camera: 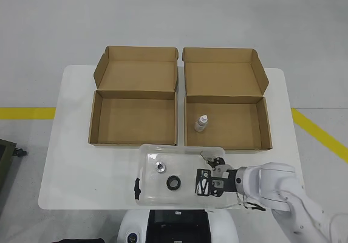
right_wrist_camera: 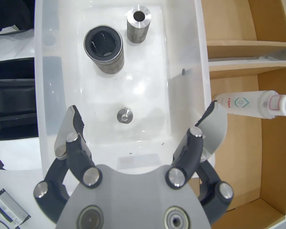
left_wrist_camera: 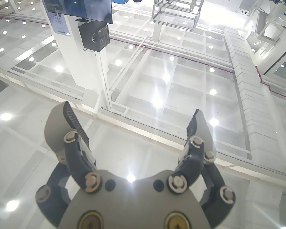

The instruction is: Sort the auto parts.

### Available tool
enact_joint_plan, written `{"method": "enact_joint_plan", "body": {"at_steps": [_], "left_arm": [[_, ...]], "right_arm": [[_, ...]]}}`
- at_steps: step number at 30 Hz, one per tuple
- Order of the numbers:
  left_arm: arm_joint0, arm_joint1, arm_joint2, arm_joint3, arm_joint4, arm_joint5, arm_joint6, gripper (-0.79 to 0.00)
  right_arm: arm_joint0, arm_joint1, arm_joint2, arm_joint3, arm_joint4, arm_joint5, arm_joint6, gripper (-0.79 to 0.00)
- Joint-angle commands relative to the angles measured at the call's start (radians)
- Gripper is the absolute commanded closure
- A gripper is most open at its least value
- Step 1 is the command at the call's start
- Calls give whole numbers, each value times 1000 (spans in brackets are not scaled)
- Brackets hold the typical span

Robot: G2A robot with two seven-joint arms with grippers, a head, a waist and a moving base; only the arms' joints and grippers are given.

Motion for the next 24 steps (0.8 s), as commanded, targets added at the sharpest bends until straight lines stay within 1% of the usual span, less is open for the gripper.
{"method": "enact_joint_plan", "body": {"at_steps": [1,3,5,7,8,11,12,13,14,15,17,24], "left_arm": [[0,0,0,0,0,0,0,-785],[0,0,0,0,0,0,0,-785],[0,0,0,0,0,0,0,-785],[0,0,0,0,0,0,0,-785],[0,0,0,0,0,0,0,-785],[0,0,0,0,0,0,0,-785],[0,0,0,0,0,0,0,-785],[0,0,0,0,0,0,0,-785],[0,0,0,0,0,0,0,-785],[0,0,0,0,0,0,0,-785],[0,0,0,0,0,0,0,-785],[0,0,0,0,0,0,0,-785]], "right_arm": [[1,2,-7,5,-8,2,8,-699],[2,3,-16,9,-17,6,13,-616],[7,5,-29,16,-35,6,27,-557],[14,5,-45,19,-51,6,34,-536],[17,5,-55,20,-63,7,42,-511],[30,5,-84,28,-95,16,67,-489],[34,5,-93,31,-102,20,72,-468],[38,4,-101,35,-106,24,75,-413],[41,4,-108,39,-107,27,74,-391],[44,4,-115,43,-110,28,77,-388],[51,3,-126,51,-112,30,78,-351],[73,3,-155,81,-111,37,81,-302]]}}
